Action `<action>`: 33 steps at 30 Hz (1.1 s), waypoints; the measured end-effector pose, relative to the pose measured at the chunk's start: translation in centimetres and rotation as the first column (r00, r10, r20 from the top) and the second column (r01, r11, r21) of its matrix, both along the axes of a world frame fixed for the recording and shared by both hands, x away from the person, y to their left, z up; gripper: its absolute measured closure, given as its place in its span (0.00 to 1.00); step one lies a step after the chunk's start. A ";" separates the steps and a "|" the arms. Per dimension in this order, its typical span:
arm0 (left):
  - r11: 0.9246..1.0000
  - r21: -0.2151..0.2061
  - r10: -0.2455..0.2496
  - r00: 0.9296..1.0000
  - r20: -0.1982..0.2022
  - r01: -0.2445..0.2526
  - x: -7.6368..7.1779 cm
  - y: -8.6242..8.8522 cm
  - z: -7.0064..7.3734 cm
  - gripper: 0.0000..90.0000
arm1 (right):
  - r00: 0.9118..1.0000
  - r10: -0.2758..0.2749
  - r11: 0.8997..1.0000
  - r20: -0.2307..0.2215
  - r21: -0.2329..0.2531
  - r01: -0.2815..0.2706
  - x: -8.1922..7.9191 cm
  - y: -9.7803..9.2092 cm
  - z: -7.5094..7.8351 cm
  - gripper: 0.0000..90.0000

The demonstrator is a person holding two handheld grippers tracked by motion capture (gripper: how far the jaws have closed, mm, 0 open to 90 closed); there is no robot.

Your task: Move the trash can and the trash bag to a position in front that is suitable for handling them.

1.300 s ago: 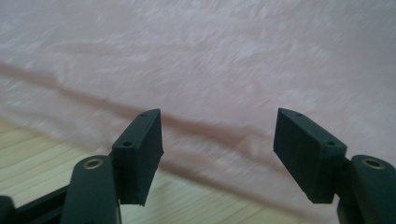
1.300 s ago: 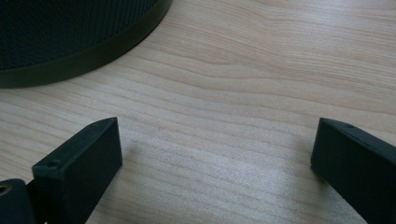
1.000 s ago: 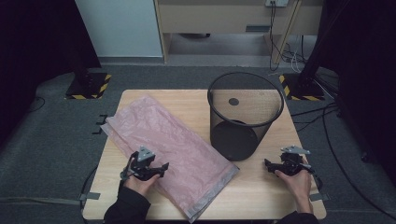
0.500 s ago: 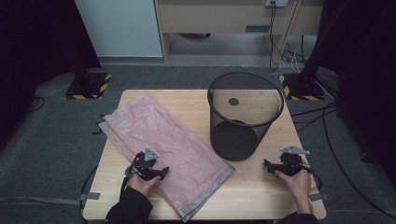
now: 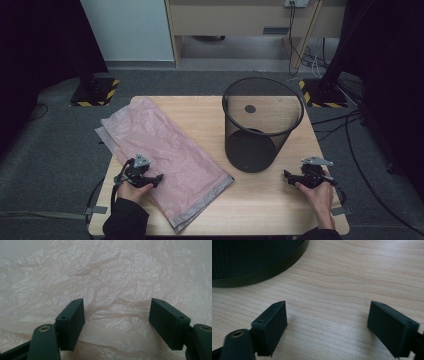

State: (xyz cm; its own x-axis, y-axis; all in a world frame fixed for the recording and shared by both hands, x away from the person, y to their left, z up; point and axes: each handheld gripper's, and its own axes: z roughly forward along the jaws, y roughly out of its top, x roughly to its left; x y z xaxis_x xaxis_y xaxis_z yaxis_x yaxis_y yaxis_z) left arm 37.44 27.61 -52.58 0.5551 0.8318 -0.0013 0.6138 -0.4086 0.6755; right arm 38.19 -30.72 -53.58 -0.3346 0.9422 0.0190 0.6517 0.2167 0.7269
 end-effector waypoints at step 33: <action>0.951 -0.308 0.136 0.945 0.298 -0.039 4.2 -10.7 10.3 0.63 | 0.917 -0.194 0.972 0.349 0.198 0.130 4.1 -1.1 7.7 0.58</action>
State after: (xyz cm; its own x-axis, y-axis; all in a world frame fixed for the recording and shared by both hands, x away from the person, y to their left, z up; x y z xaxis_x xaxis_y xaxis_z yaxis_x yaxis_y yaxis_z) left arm 41.66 16.95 -42.27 0.4924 0.8655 -0.0920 0.3764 -0.1164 0.9191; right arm 42.27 -31.84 -45.85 -0.1914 0.9776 0.0872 0.3518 -0.0146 0.9360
